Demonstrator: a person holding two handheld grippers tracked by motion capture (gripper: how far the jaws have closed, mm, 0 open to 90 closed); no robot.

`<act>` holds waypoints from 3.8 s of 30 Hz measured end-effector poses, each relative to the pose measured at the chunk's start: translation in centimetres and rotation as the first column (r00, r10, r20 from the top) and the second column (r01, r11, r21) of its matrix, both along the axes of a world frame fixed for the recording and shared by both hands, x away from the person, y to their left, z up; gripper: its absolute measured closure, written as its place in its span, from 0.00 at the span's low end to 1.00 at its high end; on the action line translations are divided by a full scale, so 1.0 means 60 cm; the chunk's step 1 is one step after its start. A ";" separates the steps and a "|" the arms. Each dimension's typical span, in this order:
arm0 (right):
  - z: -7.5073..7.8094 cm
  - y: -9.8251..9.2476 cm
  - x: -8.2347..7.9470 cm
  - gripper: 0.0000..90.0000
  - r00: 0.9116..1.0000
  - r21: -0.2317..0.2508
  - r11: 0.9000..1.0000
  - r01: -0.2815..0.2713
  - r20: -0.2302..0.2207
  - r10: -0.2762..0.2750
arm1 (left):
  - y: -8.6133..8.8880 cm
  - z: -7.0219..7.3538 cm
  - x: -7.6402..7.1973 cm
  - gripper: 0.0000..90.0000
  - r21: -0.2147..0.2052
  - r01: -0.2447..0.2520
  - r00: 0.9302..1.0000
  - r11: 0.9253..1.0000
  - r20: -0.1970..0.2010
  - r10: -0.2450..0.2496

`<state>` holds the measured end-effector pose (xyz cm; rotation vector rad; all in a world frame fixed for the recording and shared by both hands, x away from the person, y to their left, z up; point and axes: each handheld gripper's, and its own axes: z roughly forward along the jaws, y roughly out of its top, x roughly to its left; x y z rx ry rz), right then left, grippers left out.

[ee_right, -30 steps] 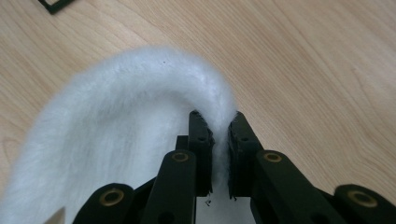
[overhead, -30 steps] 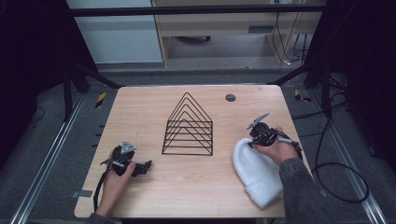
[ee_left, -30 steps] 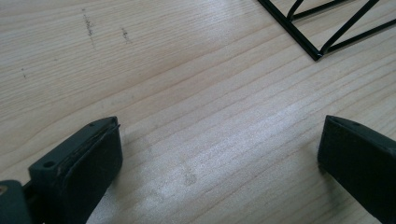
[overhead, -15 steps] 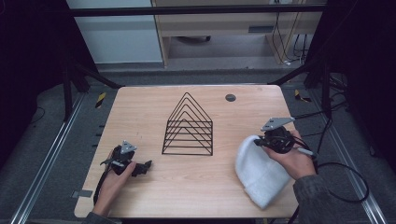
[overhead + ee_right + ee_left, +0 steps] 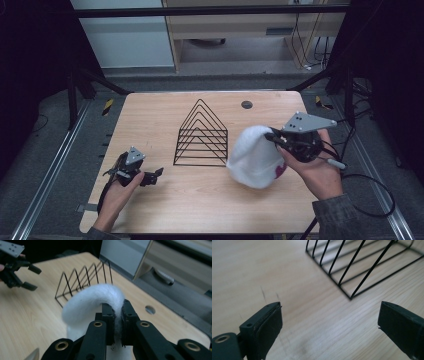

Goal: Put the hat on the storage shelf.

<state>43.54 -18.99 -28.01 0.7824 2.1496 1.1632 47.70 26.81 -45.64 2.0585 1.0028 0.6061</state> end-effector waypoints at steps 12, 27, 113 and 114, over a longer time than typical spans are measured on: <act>0.124 0.046 0.046 0.93 0.991 0.038 0.996 0.079 0.107 -0.082 | -0.040 0.145 -0.004 0.04 -0.031 0.152 0.978 0.988 0.150 -0.146; 0.185 0.088 0.117 0.93 0.974 0.061 0.989 0.137 0.172 -0.145 | -0.082 0.215 0.045 0.05 -0.041 0.223 0.963 0.974 0.165 -0.214; 0.071 0.169 0.199 0.93 0.997 0.065 0.996 0.054 0.060 -0.058 | -0.090 0.187 0.134 0.83 -0.132 0.158 0.982 0.979 0.121 -0.142; 0.066 0.170 0.188 0.92 0.998 0.071 0.997 0.038 0.055 -0.042 | -0.088 0.185 0.131 0.82 -0.131 0.159 0.982 0.978 0.124 -0.143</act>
